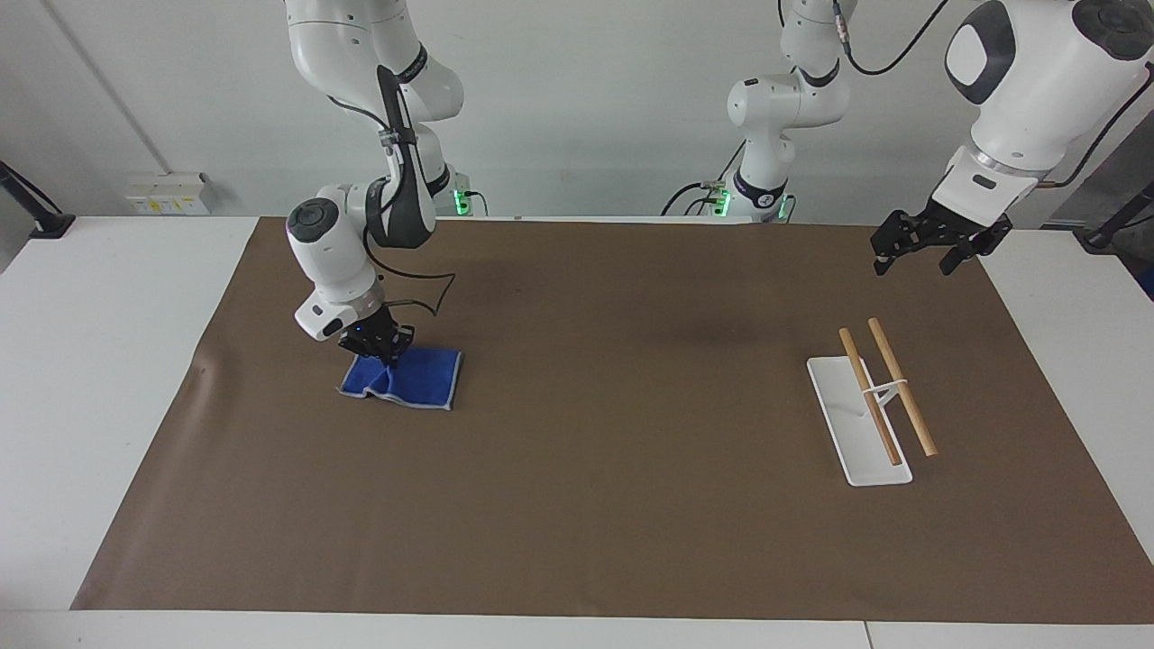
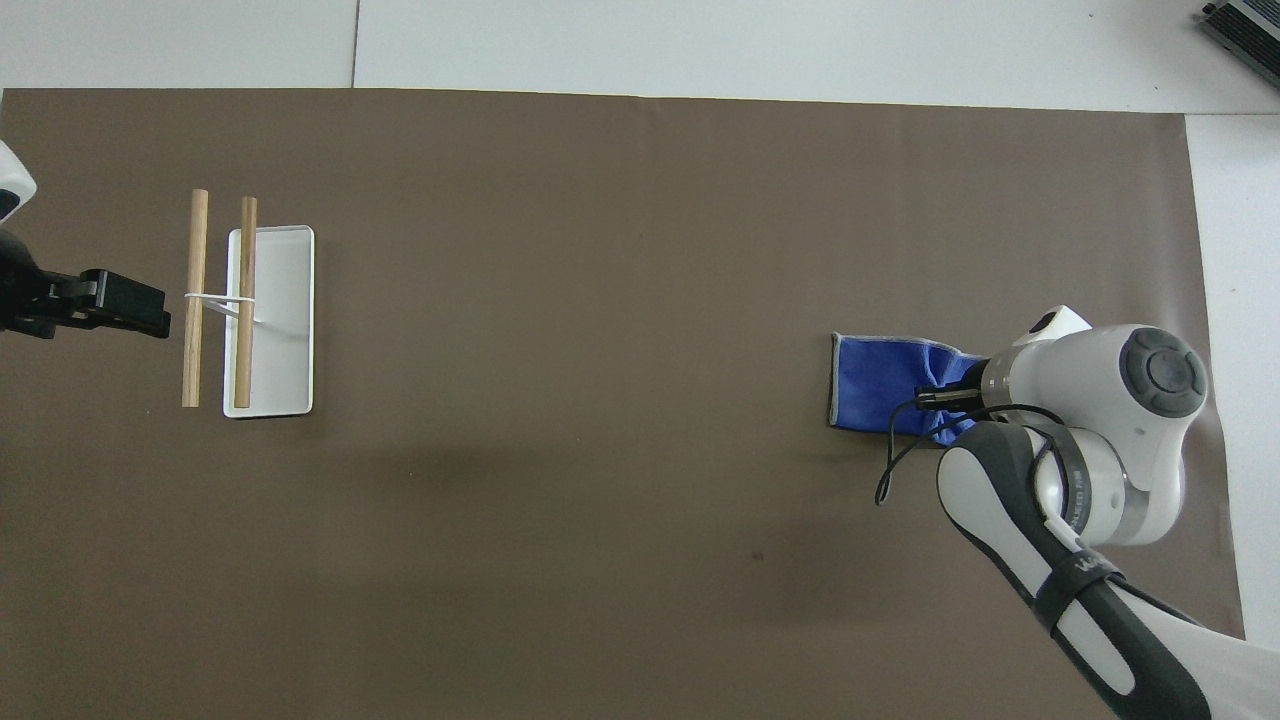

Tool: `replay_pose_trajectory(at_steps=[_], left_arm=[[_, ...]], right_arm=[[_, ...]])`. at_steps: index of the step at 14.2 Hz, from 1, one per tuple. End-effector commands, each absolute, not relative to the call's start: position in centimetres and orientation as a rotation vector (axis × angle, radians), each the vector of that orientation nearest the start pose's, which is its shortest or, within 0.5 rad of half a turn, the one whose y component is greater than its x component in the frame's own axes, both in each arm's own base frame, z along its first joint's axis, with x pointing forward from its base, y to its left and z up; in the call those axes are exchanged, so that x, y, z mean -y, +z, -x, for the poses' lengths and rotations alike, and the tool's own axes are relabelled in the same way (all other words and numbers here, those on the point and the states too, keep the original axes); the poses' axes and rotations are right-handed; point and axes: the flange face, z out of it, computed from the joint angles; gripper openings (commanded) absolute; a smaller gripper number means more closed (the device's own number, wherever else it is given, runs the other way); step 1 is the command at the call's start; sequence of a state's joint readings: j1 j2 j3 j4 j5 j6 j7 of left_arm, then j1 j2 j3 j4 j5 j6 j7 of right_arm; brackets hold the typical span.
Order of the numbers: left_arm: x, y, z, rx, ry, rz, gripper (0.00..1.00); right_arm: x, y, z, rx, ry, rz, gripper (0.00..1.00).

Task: Right arm passes towel to left arm to hang
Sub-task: 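Lift the blue towel with the right gripper toward the table center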

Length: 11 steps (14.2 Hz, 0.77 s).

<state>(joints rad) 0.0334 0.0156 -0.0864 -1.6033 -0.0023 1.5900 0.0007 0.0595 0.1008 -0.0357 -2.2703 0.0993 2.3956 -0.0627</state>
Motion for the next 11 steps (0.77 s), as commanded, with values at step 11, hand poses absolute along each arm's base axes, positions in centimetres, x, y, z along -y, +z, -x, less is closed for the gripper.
replay_pose_trajectory(at_steps=[11], left_arm=[[2.8,60.4,-55.2,-0.068,0.054,3.120,1.00]], right_arm=[[-4.1,47.7,-57.8,-0.406,0.096,2.493,0.00]])
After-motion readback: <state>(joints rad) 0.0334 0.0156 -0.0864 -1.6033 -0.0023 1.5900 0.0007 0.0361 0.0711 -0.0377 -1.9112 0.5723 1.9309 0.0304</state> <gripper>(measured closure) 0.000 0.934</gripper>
